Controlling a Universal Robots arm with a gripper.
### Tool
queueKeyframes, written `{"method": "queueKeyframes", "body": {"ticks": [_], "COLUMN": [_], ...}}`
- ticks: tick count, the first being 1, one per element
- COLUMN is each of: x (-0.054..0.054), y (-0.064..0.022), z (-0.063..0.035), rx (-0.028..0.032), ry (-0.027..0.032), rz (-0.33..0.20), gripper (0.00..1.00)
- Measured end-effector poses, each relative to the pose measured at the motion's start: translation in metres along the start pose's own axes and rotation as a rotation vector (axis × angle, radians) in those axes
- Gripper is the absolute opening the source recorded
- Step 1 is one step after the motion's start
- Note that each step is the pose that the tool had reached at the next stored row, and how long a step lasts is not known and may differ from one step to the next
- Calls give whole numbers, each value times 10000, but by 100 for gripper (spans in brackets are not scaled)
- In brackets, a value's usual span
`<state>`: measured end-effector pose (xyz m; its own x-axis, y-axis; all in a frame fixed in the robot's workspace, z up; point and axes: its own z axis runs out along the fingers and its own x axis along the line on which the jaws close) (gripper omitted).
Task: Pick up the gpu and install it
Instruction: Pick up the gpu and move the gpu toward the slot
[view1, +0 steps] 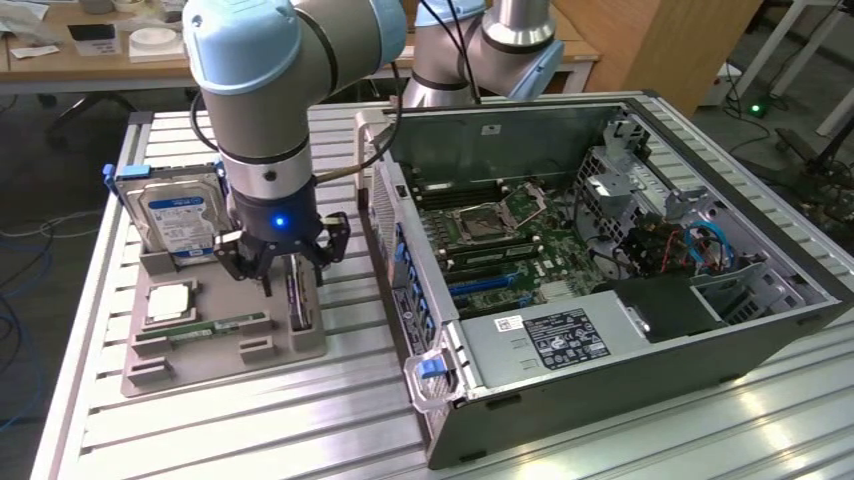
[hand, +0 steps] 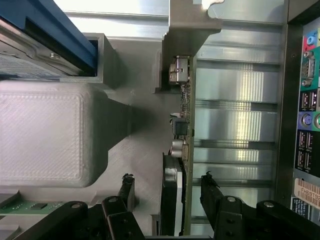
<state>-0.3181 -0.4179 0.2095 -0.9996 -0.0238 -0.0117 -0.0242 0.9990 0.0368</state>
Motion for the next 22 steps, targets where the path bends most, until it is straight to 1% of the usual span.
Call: {"method": "queueKeyframes", "body": {"ticks": [2, 7, 10, 12, 13, 19, 21, 22], "x": [0, 0, -1, -3, -7, -14, -14, -14], "y": [0, 0, 1, 1, 1, 0, 0, 0], "z": [1, 2, 3, 4, 4, 5, 5, 6], "rx": [-1, 20, 20, 20, 19, 21, 21, 21], "ry": [-2, -2, -3, -3, -4, -2, -3, -2], "rz": [0, 0, 1, 2, 0, 0, 0, 0], "gripper": [65, 64, 45, 45, 39, 39, 37, 30]}}
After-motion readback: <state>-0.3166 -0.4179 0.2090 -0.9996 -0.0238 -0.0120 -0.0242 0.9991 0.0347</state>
